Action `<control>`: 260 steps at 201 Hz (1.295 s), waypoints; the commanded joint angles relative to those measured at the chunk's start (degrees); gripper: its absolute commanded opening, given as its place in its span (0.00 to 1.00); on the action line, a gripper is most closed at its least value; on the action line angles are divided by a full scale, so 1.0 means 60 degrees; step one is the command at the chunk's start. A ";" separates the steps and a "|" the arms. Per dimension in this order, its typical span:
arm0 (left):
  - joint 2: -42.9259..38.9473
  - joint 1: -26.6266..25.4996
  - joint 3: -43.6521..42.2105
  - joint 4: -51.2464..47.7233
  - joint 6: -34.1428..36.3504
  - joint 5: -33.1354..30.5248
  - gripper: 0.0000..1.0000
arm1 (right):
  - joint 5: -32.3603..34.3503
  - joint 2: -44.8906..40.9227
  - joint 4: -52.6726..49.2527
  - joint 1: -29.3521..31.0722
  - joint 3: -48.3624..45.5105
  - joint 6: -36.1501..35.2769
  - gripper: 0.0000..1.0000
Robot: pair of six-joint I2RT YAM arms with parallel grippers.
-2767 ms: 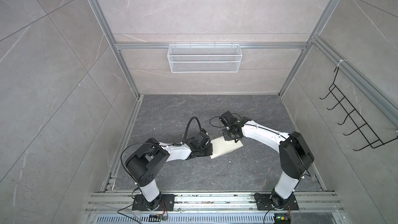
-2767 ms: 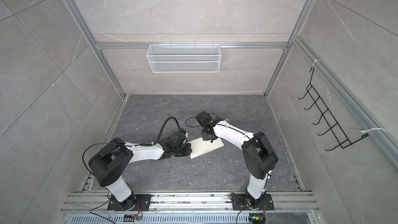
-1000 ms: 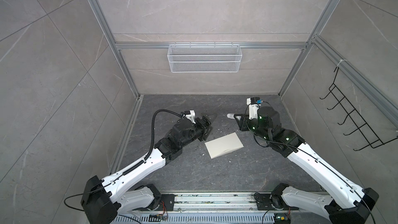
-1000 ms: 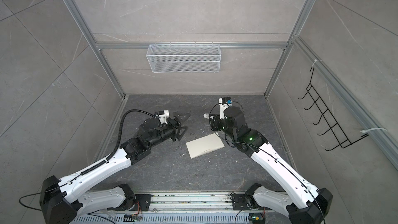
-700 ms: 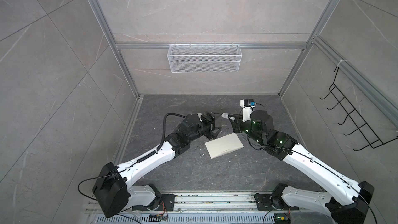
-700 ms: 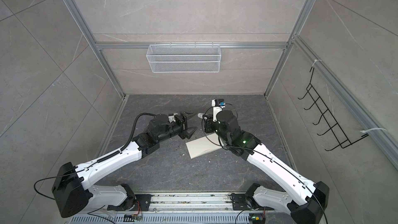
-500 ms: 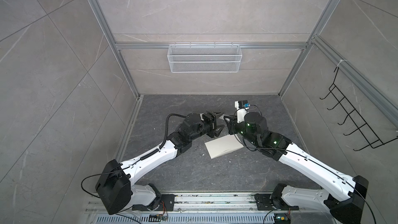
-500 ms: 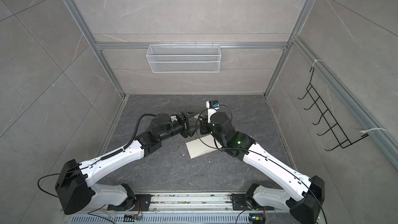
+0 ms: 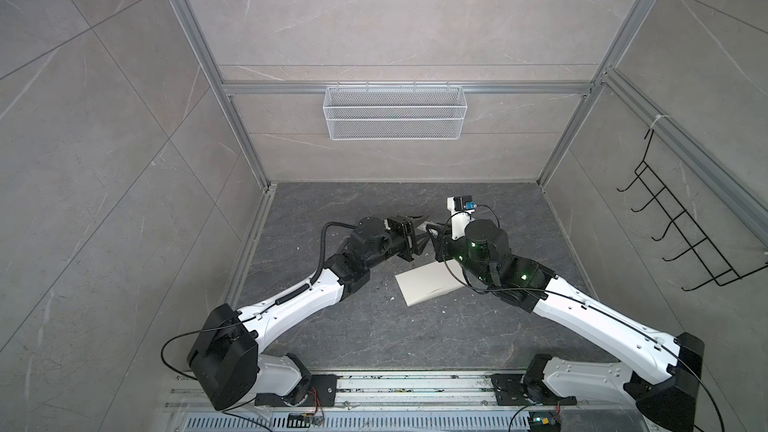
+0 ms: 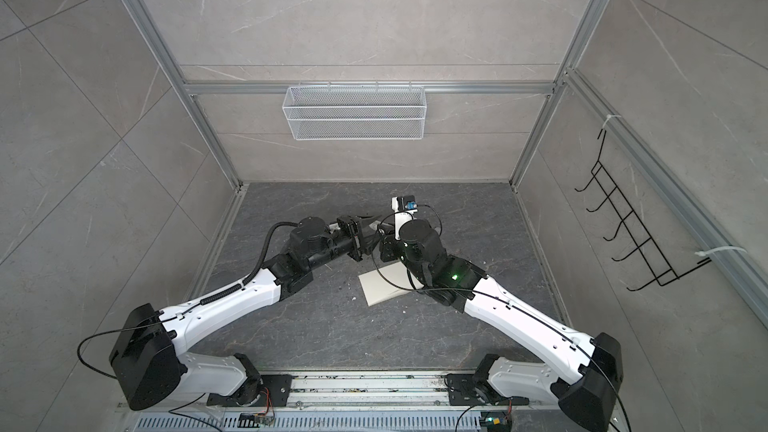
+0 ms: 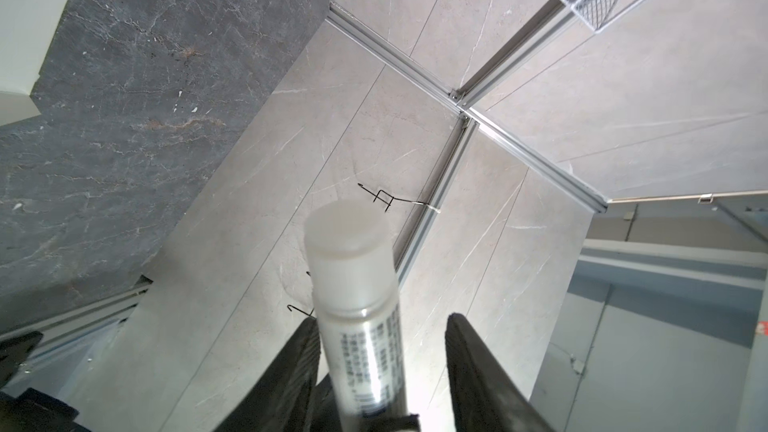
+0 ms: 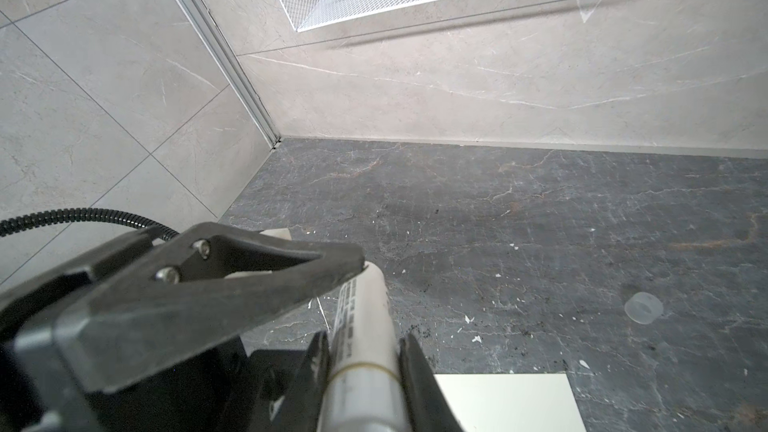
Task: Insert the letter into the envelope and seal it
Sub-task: 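Pass the glue stick from the right gripper into the left gripper, then move the right gripper to the envelope flap while the left holds the stick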
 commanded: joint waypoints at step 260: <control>-0.1800 0.1014 0.0803 -0.4735 1.3178 -0.0972 0.00 | 0.0829 -0.1568 -0.5909 0.0184 -0.0506 0.8883 0.99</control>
